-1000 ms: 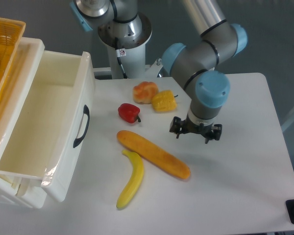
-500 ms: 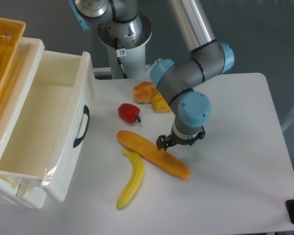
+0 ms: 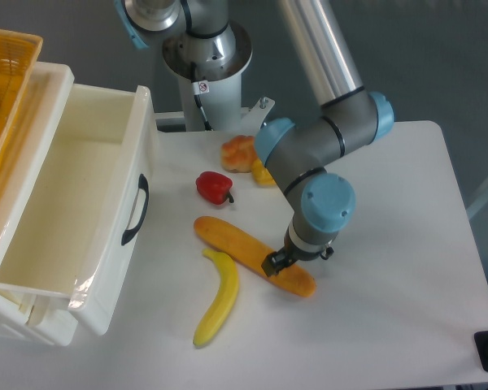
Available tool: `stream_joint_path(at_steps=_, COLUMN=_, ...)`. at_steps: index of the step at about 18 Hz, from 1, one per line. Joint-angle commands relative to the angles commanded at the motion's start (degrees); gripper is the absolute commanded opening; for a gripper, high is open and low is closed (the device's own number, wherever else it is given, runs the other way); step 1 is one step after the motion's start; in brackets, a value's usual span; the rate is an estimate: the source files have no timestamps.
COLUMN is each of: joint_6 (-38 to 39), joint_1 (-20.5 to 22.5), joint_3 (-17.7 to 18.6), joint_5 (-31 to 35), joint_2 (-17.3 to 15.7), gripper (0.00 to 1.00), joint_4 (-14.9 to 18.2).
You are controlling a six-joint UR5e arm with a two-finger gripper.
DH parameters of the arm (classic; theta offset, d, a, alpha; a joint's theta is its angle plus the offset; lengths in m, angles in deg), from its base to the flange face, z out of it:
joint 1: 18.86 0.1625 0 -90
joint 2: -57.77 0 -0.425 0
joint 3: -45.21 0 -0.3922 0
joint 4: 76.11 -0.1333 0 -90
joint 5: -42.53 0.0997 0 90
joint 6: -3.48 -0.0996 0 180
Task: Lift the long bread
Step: 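Lower the gripper onto the bread's end and close on it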
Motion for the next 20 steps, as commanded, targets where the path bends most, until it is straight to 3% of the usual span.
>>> stream_joint_path(at_steps=9, joint_6=0.0, joint_1=-0.9, joint_3=0.3, joint_5=0.1, joint_2=1.1, gripper=1.00, joint_4=-0.8)
stream_joint_path(at_steps=10, joint_6=0.1, joint_1=-1.0, joint_3=0.2, joint_5=0.2, joint_2=1.3, gripper=0.95, joint_4=-0.8)
stream_joint_path(at_steps=11, joint_6=0.1, joint_1=-1.1, joint_3=0.3, joint_5=0.2, joint_2=1.3, gripper=0.86, joint_4=-0.8)
stream_joint_path(at_steps=13, joint_6=-0.1, joint_1=-1.2, joint_3=0.3, joint_5=0.3, joint_2=1.1, gripper=0.52, joint_4=-0.8)
stream_joint_path(at_steps=14, joint_6=-0.2, joint_1=-1.2, joint_3=0.4, joint_5=0.4, joint_2=1.0, gripper=0.41, joint_4=-0.8)
stream_joint_path(at_steps=20, joint_6=-0.4, joint_1=-1.2, joint_3=0.4, joint_5=0.6, joint_2=0.8, gripper=0.10, joint_4=-0.9)
